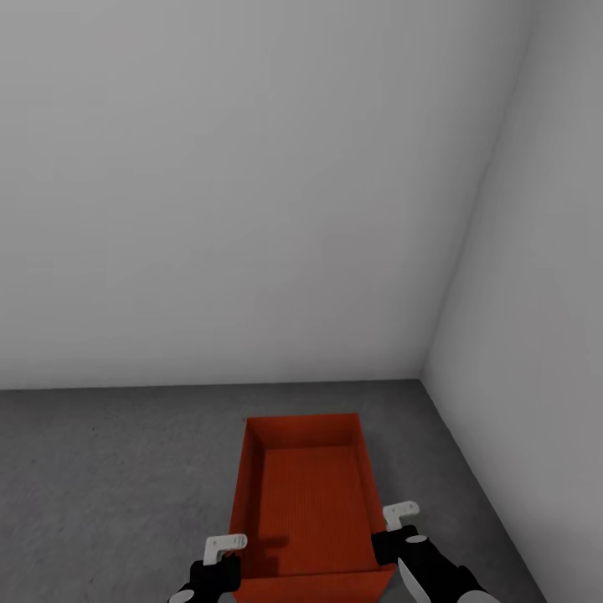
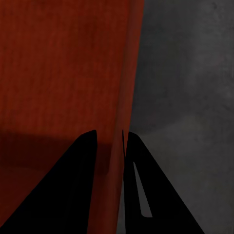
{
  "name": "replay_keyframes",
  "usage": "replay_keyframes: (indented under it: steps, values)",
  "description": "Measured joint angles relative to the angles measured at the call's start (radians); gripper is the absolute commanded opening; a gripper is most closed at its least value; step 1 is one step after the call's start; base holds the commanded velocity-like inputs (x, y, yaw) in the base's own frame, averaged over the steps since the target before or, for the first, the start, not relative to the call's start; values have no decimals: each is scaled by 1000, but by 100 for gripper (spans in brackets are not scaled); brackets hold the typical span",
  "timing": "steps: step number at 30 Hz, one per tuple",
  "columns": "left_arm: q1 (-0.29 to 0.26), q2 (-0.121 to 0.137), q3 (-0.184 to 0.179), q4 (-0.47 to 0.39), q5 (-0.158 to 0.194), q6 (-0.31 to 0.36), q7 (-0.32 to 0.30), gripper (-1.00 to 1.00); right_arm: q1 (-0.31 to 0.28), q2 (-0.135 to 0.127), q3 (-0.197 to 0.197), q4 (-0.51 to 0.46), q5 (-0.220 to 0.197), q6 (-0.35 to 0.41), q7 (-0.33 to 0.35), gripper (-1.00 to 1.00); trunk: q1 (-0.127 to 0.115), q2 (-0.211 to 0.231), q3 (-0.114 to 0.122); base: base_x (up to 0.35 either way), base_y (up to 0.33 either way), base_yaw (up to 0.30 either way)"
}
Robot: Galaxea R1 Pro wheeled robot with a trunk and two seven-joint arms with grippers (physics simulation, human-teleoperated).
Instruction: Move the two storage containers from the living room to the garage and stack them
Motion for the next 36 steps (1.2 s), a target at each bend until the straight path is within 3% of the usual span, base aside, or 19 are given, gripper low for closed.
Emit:
replay_keyframes:
  steps: [22,32,36]
  values:
    - [0,0,0,0,0,0,0,-100,0,0,-1,-1,2,1,0,-100,84,-154,-69,0,0,0]
    - [-1,-2,-2,0,0,0,5,-100,0,-2,-1,0,0,-1,4,-100,90,-224,-100,0,0,0]
    - [-1,-3,-2,0,0,0,5,-100,0,-3,-1,0,-1,-1,4,-100,91,-224,-100,0,0,0]
